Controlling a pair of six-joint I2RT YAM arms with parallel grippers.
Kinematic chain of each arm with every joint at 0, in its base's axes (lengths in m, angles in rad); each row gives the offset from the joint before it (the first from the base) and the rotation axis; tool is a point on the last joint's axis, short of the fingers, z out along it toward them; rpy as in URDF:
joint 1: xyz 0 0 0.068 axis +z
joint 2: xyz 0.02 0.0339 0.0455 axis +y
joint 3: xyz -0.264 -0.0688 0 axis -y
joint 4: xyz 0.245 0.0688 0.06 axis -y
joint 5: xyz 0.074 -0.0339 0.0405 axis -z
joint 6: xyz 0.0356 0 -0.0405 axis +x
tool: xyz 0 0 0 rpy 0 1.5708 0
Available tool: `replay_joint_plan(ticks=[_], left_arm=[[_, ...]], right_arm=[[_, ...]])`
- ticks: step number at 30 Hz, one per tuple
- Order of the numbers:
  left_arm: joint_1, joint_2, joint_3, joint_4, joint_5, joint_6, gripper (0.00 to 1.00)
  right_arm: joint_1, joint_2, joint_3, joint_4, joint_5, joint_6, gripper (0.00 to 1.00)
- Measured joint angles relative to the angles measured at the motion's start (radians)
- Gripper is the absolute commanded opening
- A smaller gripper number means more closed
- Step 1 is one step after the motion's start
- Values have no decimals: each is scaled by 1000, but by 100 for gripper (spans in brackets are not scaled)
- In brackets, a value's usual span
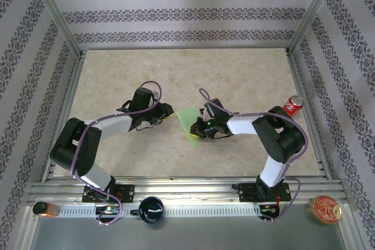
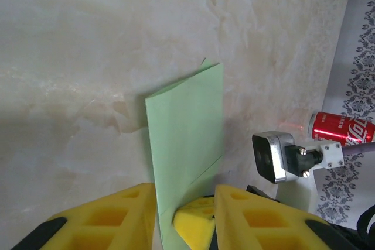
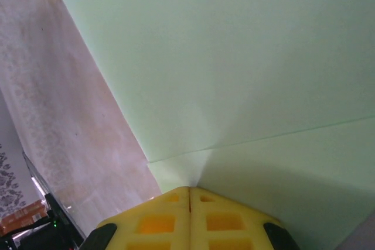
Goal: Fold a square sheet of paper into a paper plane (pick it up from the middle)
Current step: Turn over the paper at the center of the table, then fold the wing for the fifth time at the center of the table.
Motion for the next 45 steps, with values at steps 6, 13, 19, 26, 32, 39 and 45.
replay_joint_plan(ticks=[6, 13, 19, 26, 32, 39, 45], left_arm=[[-23, 66, 19, 42, 28, -26, 21], [-64, 148, 75, 80, 46, -35, 15], [-83, 195, 91, 108, 46, -51, 12], [-86, 271, 113, 155, 50, -79, 10], [-86, 311, 121, 158, 50, -78, 10], [-86, 328, 121, 160, 55, -73, 10], [-85, 329, 117, 165, 66, -59, 10]], right_arm=[[39, -3, -20, 69, 59, 116, 0], [61, -6, -41, 126, 103, 201, 1], [61, -7, -45, 140, 110, 220, 1], [61, -7, -65, 185, 112, 228, 3], [60, -8, -68, 187, 112, 219, 12], [5, -109, -52, 29, 143, 111, 26], [-140, -201, -51, -49, 146, 67, 28]])
